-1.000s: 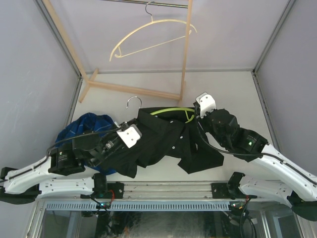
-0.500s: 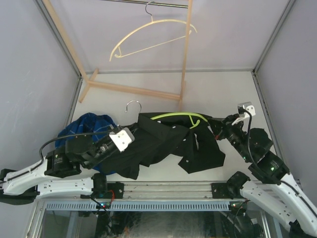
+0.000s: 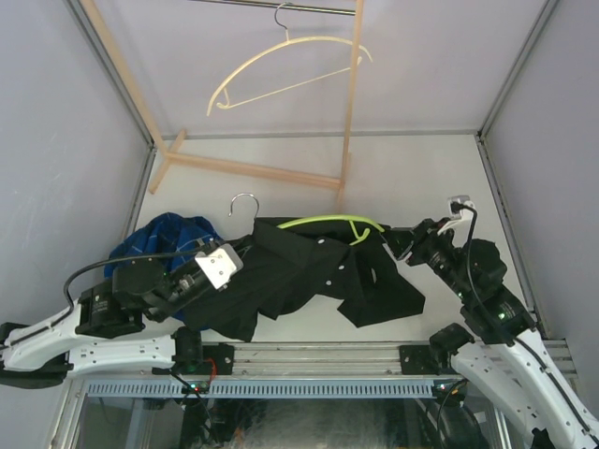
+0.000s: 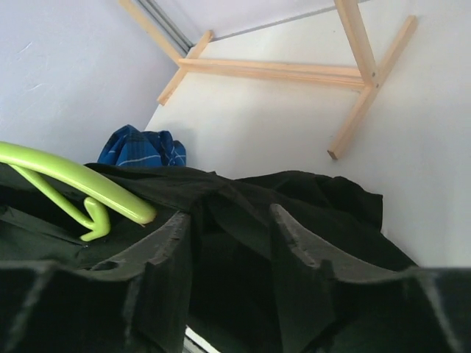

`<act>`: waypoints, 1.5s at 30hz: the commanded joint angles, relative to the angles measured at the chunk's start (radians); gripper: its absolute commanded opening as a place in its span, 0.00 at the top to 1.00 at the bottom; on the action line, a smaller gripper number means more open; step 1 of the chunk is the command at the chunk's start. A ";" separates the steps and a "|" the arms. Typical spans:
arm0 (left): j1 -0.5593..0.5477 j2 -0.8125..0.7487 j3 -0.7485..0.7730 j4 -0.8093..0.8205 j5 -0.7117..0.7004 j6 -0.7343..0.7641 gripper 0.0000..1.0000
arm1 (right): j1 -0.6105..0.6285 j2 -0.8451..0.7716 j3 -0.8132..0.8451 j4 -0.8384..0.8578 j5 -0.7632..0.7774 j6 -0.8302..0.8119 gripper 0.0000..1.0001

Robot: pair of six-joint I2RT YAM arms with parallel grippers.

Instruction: Place the shirt on the hanger

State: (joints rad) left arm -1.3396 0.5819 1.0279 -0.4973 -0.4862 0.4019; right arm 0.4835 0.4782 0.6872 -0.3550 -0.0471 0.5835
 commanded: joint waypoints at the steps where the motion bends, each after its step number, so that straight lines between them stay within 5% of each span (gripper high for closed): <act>1: 0.009 -0.069 0.025 0.088 -0.115 -0.003 1.00 | -0.062 -0.045 0.013 -0.137 0.215 -0.053 0.56; 8: 0.009 -0.083 0.018 0.068 -0.160 0.003 1.00 | -0.069 -0.240 0.061 -0.200 0.182 -0.170 0.44; 21: 0.009 -0.052 0.016 0.071 -0.119 -0.014 1.00 | -0.068 -0.252 0.127 -0.148 -0.298 -0.388 0.42; 30: 0.010 0.009 0.037 0.030 0.040 0.000 1.00 | -0.068 0.039 0.366 -0.033 -0.676 -0.463 0.43; 37: 0.010 0.064 0.034 0.036 0.088 0.006 1.00 | -0.051 0.220 0.459 -0.015 -0.743 -0.451 0.44; 45: 0.009 0.102 0.078 -0.037 0.236 0.078 0.99 | 0.106 0.413 0.527 -0.118 -0.770 -0.582 0.44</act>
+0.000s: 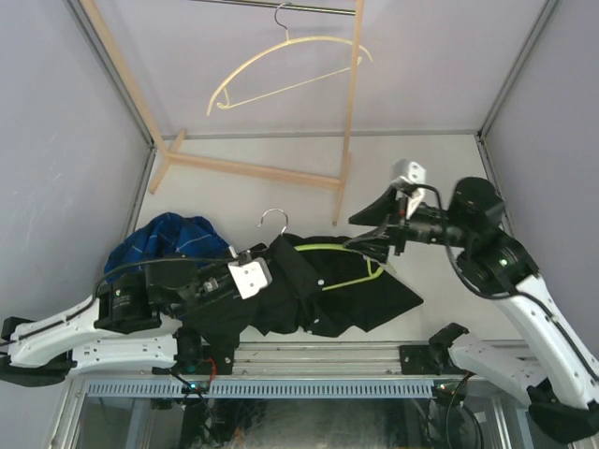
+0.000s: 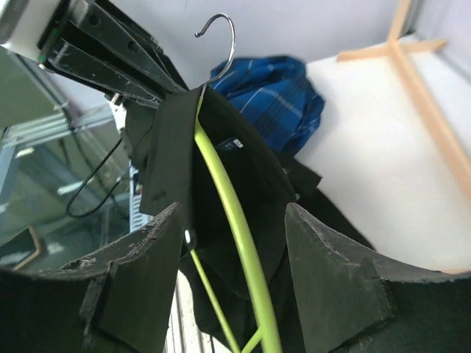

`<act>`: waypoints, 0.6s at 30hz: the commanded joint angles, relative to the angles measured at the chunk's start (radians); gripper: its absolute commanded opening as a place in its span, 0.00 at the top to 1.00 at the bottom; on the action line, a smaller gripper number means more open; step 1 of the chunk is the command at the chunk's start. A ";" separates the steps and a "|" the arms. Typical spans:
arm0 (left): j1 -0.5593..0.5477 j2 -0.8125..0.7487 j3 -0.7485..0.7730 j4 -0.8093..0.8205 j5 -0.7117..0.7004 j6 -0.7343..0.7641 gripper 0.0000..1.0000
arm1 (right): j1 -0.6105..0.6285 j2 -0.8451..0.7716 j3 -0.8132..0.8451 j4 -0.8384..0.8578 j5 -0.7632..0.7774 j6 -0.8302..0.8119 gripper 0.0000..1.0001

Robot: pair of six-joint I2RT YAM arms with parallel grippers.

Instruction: Place the shirt on the hanger

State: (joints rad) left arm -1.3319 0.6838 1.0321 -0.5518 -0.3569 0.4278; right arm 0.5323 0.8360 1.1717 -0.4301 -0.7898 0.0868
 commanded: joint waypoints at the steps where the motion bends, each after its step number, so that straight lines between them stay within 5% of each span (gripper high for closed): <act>1: 0.001 -0.003 0.073 0.020 0.120 0.060 1.00 | 0.065 0.074 0.046 -0.049 -0.040 -0.087 0.44; 18: 0.001 -0.006 0.078 0.033 0.101 0.106 1.00 | 0.179 0.235 0.040 -0.118 -0.150 -0.122 0.63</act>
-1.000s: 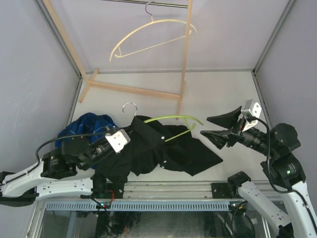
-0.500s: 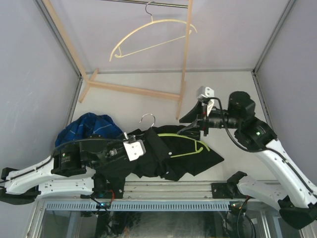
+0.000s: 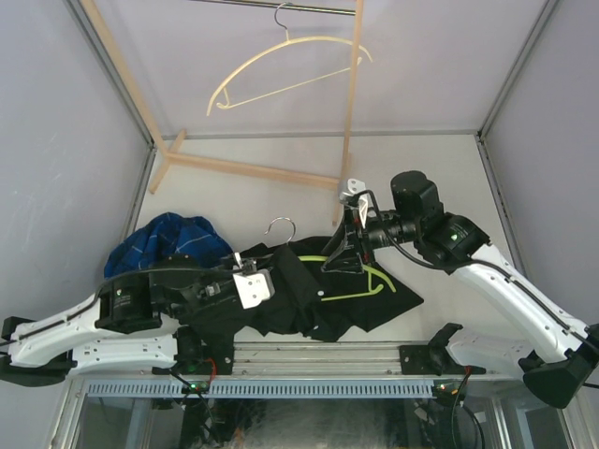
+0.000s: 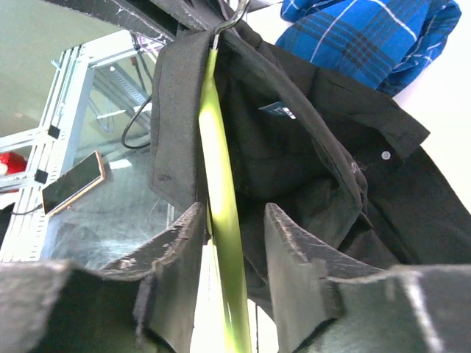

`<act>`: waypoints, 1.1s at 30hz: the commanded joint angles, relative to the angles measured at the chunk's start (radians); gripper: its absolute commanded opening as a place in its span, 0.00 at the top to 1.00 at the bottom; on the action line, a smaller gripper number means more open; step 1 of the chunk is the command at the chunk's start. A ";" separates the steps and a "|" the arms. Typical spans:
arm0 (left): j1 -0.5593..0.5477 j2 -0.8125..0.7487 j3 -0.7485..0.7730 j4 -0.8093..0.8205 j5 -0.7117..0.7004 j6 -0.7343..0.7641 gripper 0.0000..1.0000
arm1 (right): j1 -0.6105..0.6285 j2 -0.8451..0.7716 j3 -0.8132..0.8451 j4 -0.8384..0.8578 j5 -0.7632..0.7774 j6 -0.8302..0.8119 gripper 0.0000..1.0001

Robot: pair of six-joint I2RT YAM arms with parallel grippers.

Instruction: Place the shirt on the hanger

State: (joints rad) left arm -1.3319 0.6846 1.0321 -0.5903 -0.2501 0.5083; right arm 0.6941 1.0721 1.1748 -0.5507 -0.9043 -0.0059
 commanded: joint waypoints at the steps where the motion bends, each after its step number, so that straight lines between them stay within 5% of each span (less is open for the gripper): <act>1: 0.002 -0.006 0.078 0.073 -0.012 0.027 1.00 | 0.020 -0.001 0.033 0.003 -0.033 -0.029 0.66; 7: 0.001 -0.006 0.073 0.101 -0.036 0.026 0.88 | 0.028 0.003 0.026 0.001 -0.047 -0.038 1.00; 15: 0.002 -0.038 0.057 0.140 0.017 -0.059 0.42 | 0.030 -0.125 -0.061 0.159 0.060 -0.021 1.00; 21: 0.001 -0.073 0.057 0.137 0.040 -0.123 0.17 | 0.046 -0.244 -0.176 0.299 0.189 -0.041 1.00; 27: 0.002 -0.127 0.080 0.111 0.081 -0.197 0.11 | 0.067 -0.360 -0.290 0.409 0.333 -0.069 1.00; 33: 0.002 -0.159 0.093 0.118 -0.017 -0.273 0.16 | 0.075 -0.408 -0.344 0.495 0.562 -0.065 1.00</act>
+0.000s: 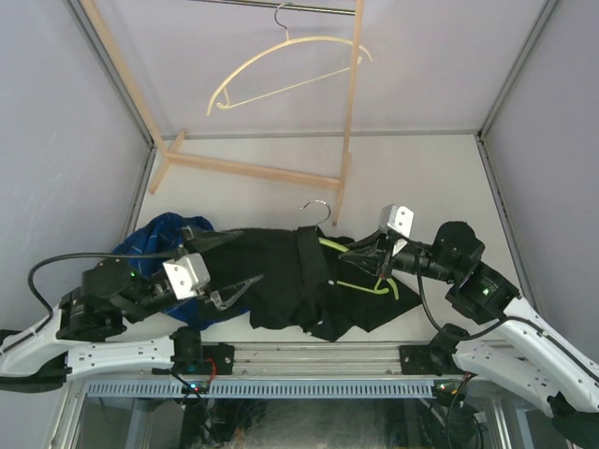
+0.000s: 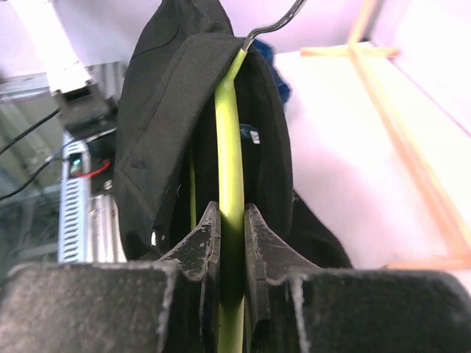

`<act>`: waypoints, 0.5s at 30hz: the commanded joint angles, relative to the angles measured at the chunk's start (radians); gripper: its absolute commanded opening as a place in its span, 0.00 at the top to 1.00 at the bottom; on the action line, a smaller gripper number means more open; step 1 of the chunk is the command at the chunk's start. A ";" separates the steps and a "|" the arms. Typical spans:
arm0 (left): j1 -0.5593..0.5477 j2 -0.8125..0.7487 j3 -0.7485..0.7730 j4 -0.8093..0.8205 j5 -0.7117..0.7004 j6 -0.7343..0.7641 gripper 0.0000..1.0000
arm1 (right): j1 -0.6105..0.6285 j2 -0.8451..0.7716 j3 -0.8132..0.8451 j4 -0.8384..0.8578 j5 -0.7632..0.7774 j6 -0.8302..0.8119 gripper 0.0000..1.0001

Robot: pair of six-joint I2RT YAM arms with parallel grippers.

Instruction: Place the shirt on the hanger

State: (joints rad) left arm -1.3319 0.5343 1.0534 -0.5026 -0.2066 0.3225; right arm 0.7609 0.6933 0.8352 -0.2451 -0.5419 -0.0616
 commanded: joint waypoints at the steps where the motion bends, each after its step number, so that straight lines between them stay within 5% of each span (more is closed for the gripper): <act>1: 0.001 -0.004 0.078 0.041 -0.089 -0.116 0.18 | 0.010 -0.034 -0.015 0.210 0.251 0.000 1.00; 4: 0.002 0.021 0.055 0.125 -0.162 -0.234 0.22 | 0.014 -0.032 -0.030 0.256 0.383 0.026 1.00; 8: 0.002 0.088 -0.011 0.284 -0.210 -0.405 0.14 | 0.042 -0.014 -0.041 0.320 0.497 0.051 1.00; 15: 0.002 0.179 -0.079 0.480 -0.327 -0.508 0.11 | 0.189 0.004 -0.043 0.368 0.656 -0.016 1.00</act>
State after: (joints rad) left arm -1.3319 0.6720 1.0069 -0.1902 -0.4301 -0.0803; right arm 0.8814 0.7074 0.7776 -0.0418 -0.0284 -0.0467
